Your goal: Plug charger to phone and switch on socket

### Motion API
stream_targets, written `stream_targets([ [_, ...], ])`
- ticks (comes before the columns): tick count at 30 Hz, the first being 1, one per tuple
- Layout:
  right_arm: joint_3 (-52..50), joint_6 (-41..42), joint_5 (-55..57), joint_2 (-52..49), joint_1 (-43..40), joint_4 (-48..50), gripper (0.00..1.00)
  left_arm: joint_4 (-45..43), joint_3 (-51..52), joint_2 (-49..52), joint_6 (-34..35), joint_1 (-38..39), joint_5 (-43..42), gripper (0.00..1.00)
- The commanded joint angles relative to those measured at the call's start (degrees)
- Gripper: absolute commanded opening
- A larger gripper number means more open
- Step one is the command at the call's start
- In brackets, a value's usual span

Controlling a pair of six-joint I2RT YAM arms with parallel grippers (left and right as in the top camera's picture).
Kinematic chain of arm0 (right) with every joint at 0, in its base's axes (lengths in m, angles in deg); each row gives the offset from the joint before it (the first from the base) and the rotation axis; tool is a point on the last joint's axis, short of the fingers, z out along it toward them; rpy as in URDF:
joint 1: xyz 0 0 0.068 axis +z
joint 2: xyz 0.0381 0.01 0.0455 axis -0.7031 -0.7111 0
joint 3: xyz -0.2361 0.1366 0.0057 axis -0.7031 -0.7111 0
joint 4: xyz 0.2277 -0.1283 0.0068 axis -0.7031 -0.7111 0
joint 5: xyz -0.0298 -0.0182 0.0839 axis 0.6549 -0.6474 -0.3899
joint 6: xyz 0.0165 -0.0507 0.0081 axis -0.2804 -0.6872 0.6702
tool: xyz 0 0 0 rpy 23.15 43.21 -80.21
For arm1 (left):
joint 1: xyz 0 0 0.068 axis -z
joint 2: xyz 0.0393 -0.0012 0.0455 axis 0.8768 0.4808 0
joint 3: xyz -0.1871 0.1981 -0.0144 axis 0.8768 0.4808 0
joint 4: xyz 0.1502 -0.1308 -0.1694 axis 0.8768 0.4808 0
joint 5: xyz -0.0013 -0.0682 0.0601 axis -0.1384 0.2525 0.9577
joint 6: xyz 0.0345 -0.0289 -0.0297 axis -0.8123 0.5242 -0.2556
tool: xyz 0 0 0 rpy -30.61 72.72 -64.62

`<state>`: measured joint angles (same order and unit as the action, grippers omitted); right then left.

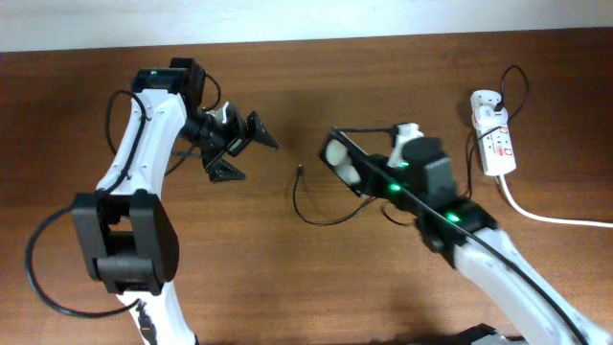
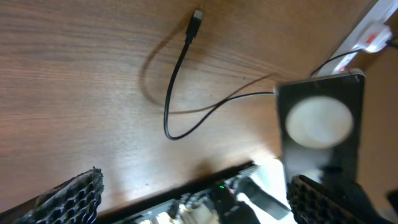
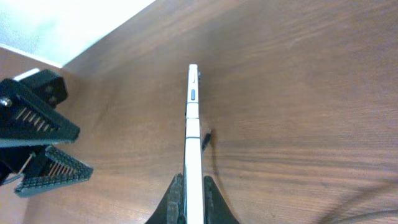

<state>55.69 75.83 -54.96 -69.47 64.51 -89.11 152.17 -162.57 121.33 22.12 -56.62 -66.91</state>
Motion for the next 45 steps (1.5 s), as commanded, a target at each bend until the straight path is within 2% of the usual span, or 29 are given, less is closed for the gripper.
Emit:
stream_targets([
  [1, 0.70, -1.03, -0.42, 7.85, -6.45, -7.56, 0.04, -0.35, -0.35, -1.90, -2.25, 4.66, 4.81, 0.97],
  [4, 0.55, -7.02, -9.75, 9.60, -11.34, -12.26, 0.04, -4.17, 3.93, -4.57, -1.64, 8.26, 4.85, 0.96],
  [8, 0.44, -6.99, -15.04, 9.27, -13.16, -10.45, 0.04, -17.27, 23.19, -18.49, 0.72, 9.20, 7.43, 0.98],
  [11, 0.26, -3.48, -16.55, 6.23, -13.16, -5.46, 0.04, -29.05, 35.23, -29.86, 0.66, 9.97, 7.87, 0.99],
  [12, 0.17, -1.16, -21.16, 1.62, -13.16, -0.28, 0.04, -37.35, 41.46, -35.50, -0.57, 11.15, 7.87, 0.99],
  [14, 0.17, 1.27, -27.58, -5.35, -13.16, 5.27, 0.04, -44.63, 46.77, -39.47, -2.12, 12.85, 9.09, 0.99],
  [17, 0.17, 3.82, -35.10, -15.06, -13.11, 11.10, 0.04, -45.07, 48.30, -39.08, -2.10, 13.20, 21.31, 0.99],
  [19, 0.17, 3.82, -36.39, -17.88, -13.05, 11.87, 0.04, -45.94, 48.30, -39.08, -1.86, 13.20, 21.49, 0.99],
  [21, 0.17, 4.63, -36.37, -18.16, -13.07, 12.90, 0.04, -49.53, 48.33, -39.04, 1.62, 13.20, 21.22, 0.99],
  [24, 0.17, 10.47, -36.35, -18.16, -13.07, 17.29, 0.04, -62.60, 50.38, -39.04, 1.55, 13.20, 13.66, 0.99],
  [26, 0.17, 11.82, -36.20, -18.18, -13.07, 20.28, 0.04, -68.89, 52.92, -39.04, 8.50, 13.14, 11.28, 0.99],
  [28, 0.17, 12.72, -36.11, -18.18, -13.18, 24.33, 0.04, -78.05, 57.66, -39.04, 13.75, 11.85, 4.52, 0.99],
  [31, 0.17, 13.88, -36.13, -18.18, -13.18, 26.67, 0.04, -94.40, 66.75, -38.99, 22.40, 5.62, -4.42, 0.99],
  [34, 0.17, 13.99, -35.60, -18.21, -13.14, 29.22, 0.04, -107.14, 75.28, -38.29, 27.85, 0.79, -7.76, 0.99],
  [38, 0.17, 14.75, -34.34, -20.06, -10.58, 32.00, 0.04, -119.89, 77.11, -30.64, 35.60, 0.61, -9.05, 0.99],
  [39, 0.17, 15.08, -33.97, -21.38, -9.14, 33.05, 0.04, -129.70, 77.11, -26.10, 40.37, 0.61, -10.86, 0.99],
  [42, 0.17, 22.36, -32.72, -26.03, -5.57, 44.11, 0.04, -148.71, 77.11, -17.18, 50.82, 2.27, -10.67, 0.99],
  [45, 0.17, 28.00, -32.39, -30.45, -2.80, 53.70, 0.04, -153.81, 77.11, -14.67, 52.63, 3.85, -7.61, 0.99],
])
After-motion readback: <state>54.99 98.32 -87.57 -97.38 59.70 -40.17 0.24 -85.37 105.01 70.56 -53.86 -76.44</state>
